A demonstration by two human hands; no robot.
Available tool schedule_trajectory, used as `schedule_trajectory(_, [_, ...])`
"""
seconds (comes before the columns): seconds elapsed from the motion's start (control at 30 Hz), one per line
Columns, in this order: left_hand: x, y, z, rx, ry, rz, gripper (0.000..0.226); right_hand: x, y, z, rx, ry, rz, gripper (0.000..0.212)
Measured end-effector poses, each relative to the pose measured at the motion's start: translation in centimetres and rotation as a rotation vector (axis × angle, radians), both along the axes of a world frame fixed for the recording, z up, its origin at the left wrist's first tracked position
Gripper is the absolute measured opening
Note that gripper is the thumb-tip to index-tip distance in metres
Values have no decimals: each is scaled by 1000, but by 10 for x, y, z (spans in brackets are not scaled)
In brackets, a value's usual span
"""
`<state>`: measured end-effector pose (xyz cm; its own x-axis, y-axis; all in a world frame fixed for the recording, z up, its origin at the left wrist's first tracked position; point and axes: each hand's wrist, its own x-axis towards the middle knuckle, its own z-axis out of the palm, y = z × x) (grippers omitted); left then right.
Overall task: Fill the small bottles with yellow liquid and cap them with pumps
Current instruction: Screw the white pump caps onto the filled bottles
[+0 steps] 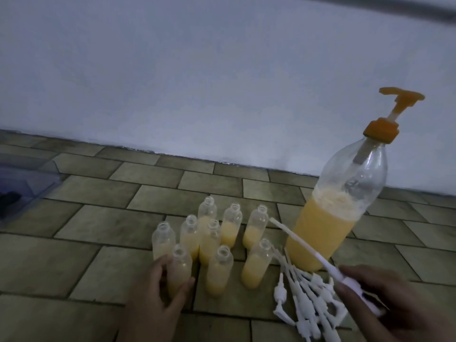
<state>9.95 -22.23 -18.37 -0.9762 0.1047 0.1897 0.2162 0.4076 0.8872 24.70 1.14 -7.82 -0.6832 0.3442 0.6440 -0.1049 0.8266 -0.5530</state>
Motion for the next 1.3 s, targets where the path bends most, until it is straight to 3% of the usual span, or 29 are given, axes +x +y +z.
schedule_trajectory(0.13, [8, 3, 46, -3, 292, 9, 48, -24, -11, 26, -13, 144, 64, 16])
schedule_trajectory(0.23, [6, 10, 71, -5, 385, -39, 48, -36, -12, 48, -8, 131, 113, 18])
schedule_trajectory(0.37, [2, 20, 84, -19, 431, -45, 50, -41, -3, 58, 55, 135, 109, 18])
schedule_trajectory(0.47, [6, 24, 87, -24, 451, -48, 47, -42, 9, 60, -16, 166, 111, 19])
schedule_trajectory(1.0, [17, 35, 98, -45, 536, -70, 47, -41, 33, 92, 132, -13, 236, 21])
schedule_trajectory(1.17, [17, 35, 98, -51, 487, -87, 46, -32, 66, 89, 187, -73, 237, 31])
schedule_trajectory(1.3, [18, 37, 99, -82, 523, -107, 48, -39, 37, 101, 197, -71, 272, 23])
